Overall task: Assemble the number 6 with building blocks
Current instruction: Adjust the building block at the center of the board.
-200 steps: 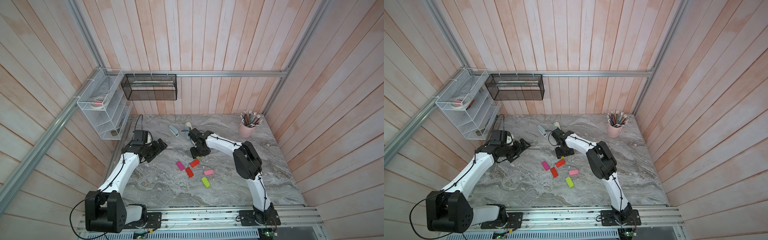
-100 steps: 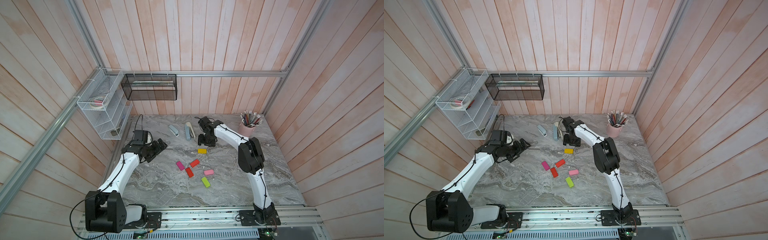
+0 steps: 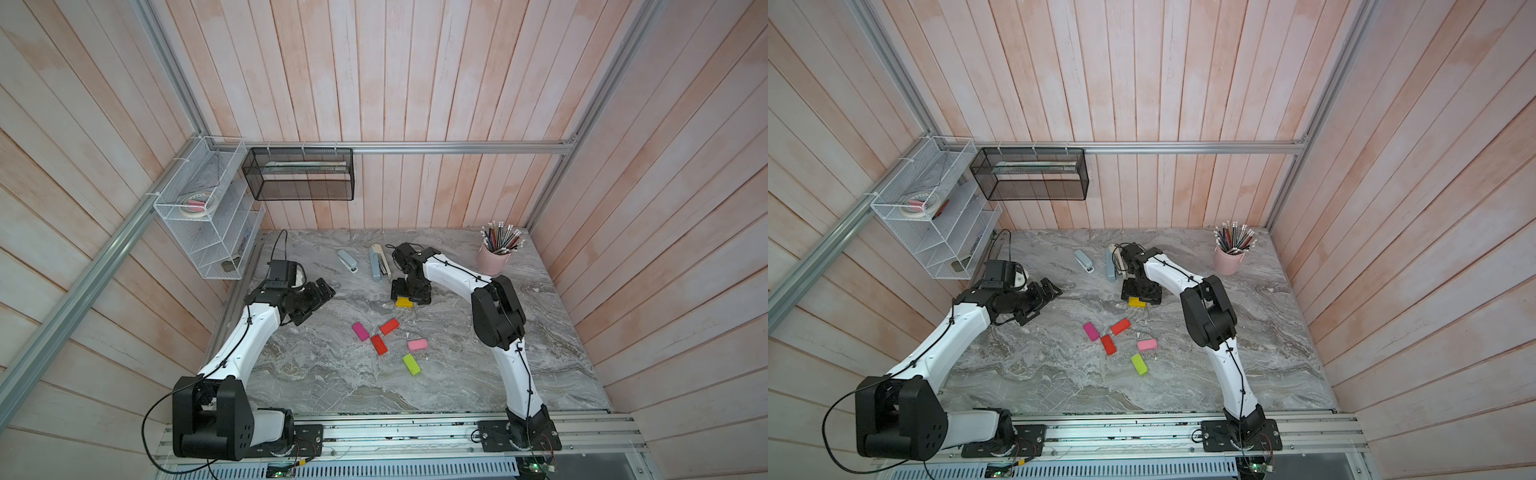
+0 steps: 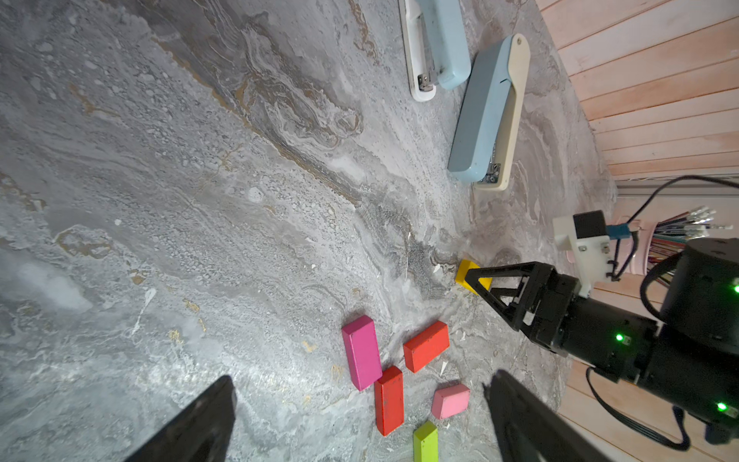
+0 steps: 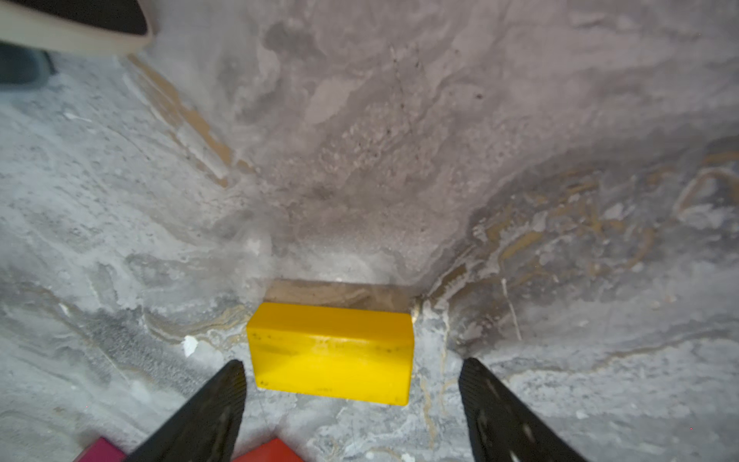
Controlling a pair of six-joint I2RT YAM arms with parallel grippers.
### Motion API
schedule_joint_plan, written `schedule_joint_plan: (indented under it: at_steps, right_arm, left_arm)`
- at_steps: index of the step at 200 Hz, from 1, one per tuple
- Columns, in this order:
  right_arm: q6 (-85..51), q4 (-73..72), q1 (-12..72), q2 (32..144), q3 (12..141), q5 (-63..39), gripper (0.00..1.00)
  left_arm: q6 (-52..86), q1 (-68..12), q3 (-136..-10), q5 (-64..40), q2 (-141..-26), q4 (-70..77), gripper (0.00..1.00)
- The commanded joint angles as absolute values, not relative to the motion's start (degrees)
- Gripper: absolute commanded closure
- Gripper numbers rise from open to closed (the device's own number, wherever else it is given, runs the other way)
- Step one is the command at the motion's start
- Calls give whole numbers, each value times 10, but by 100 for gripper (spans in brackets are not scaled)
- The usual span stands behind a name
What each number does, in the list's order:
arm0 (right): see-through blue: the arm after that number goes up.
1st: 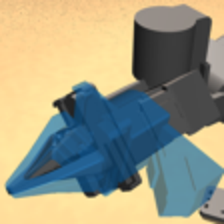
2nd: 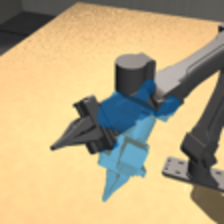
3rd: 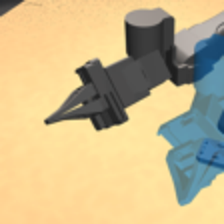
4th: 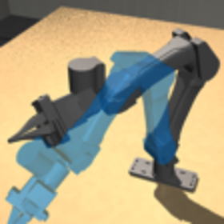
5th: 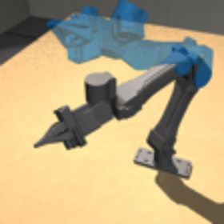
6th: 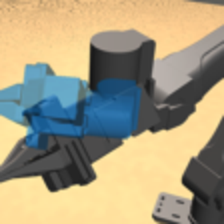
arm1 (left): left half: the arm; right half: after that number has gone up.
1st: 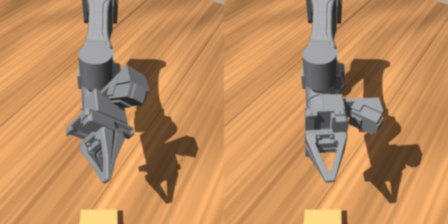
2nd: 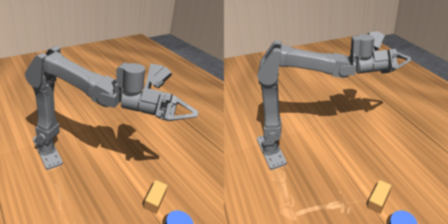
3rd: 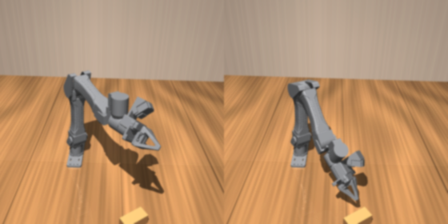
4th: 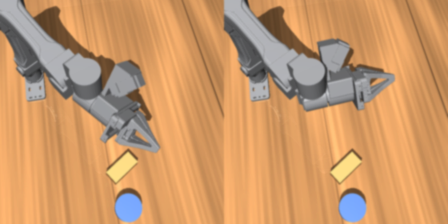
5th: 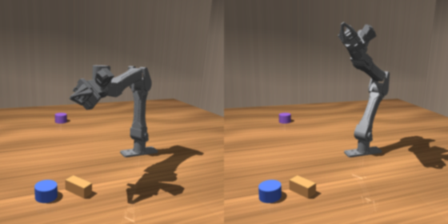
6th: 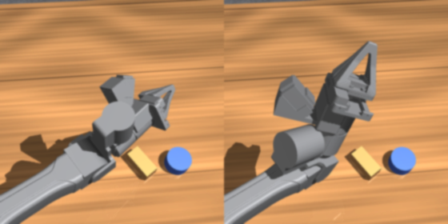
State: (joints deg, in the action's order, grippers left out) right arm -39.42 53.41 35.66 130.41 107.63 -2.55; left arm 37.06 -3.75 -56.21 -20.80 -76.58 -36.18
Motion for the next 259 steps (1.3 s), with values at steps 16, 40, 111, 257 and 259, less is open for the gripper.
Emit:
schedule_joint_plan:
  at_steps: [16, 40, 111, 257, 259]
  right_arm:
    - [-404, 547, 362, 1327, 1097, -14, 15]
    - [-406, 557, 366, 1338, 1111, -4, 17]
    - [-403, 600, 379, 1370, 1152, 35, 26]
    - [-297, 553, 370, 1325, 1097, 68, 43]
    - [-297, 553, 370, 1325, 1096, 69, 43]
  left_arm:
    - [352, -34, -579, -213, -774, -362, 0]
    - [349, -34, -581, -214, -777, -363, 0]
    - [345, -32, -580, -213, -775, -366, 0]
    - [353, -31, -568, -211, -762, -364, 0]
    - [353, -31, -567, -211, -761, -364, 0]
